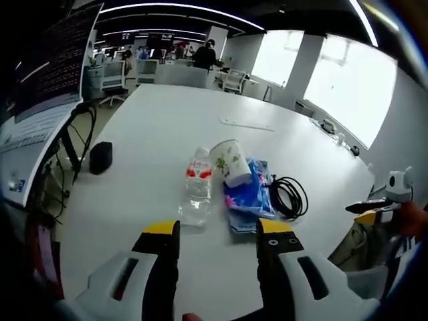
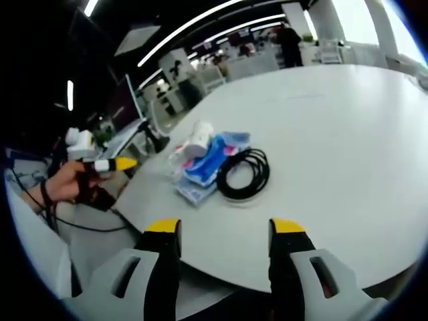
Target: Arrange the tabletop items into an orderly group along one side of the table until the central work area is clear of visible clutter.
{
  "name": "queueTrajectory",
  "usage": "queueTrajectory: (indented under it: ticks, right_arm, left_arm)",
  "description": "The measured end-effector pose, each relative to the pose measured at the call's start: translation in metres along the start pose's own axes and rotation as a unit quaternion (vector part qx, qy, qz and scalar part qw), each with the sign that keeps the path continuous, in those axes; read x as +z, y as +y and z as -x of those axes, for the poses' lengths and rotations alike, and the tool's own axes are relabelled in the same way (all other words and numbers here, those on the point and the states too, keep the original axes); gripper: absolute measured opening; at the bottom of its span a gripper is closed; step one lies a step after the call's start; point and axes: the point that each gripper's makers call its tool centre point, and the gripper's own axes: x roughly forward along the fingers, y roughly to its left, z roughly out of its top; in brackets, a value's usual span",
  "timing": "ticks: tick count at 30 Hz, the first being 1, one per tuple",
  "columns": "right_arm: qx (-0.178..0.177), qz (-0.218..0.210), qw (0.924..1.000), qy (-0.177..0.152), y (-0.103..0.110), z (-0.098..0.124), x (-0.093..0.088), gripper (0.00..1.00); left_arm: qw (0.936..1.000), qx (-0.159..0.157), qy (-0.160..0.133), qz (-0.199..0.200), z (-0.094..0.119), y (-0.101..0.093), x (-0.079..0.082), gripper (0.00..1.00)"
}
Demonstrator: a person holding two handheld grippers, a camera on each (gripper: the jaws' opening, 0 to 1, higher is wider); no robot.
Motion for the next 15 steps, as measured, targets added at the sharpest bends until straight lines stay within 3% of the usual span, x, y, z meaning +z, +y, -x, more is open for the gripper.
queueTrajectory:
  ticks: [6, 15]
  right_arm:
    - [0.000, -0.001, 1.0000, 0.000, -0.001, 0.000, 0.000, 0.51]
    - [0.006, -0.001, 1.0000, 0.004, 0.002, -0.003, 0.001, 0.51]
  left_arm:
    - [0.9995, -0.002, 0.029, 0.016, -0.014, 0.002, -0.007, 0.45]
    - [0.9991, -0.005, 0.042, 0.011, -0.032, 0.000, 0.002, 0.44]
